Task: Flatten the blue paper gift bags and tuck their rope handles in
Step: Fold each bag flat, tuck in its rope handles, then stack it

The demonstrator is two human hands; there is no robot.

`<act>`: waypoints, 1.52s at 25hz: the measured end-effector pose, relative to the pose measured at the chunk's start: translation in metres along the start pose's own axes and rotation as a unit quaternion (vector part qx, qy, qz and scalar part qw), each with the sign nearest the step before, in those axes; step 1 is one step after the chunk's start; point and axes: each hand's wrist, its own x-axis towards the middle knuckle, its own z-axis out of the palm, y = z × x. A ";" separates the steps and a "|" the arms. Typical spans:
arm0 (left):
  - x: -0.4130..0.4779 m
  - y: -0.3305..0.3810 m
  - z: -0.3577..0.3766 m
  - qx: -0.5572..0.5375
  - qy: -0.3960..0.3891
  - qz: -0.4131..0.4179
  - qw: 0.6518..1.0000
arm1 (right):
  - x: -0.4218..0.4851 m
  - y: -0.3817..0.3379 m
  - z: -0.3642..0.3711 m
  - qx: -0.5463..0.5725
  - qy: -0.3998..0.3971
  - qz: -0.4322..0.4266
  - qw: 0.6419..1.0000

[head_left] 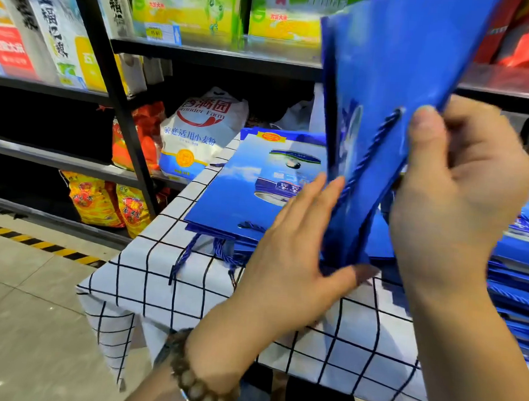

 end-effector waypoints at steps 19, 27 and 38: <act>-0.016 -0.042 -0.090 0.241 -0.068 -0.004 0.968 | -0.077 0.022 -0.038 0.129 -0.057 0.502 0.853; 0.018 -0.010 -0.091 -0.146 -0.073 -0.159 0.974 | -0.089 0.001 -0.029 0.099 -0.394 0.392 0.825; 0.065 0.002 -0.073 -0.117 0.056 -0.146 0.981 | -0.065 -0.011 -0.020 0.207 -0.503 0.373 0.751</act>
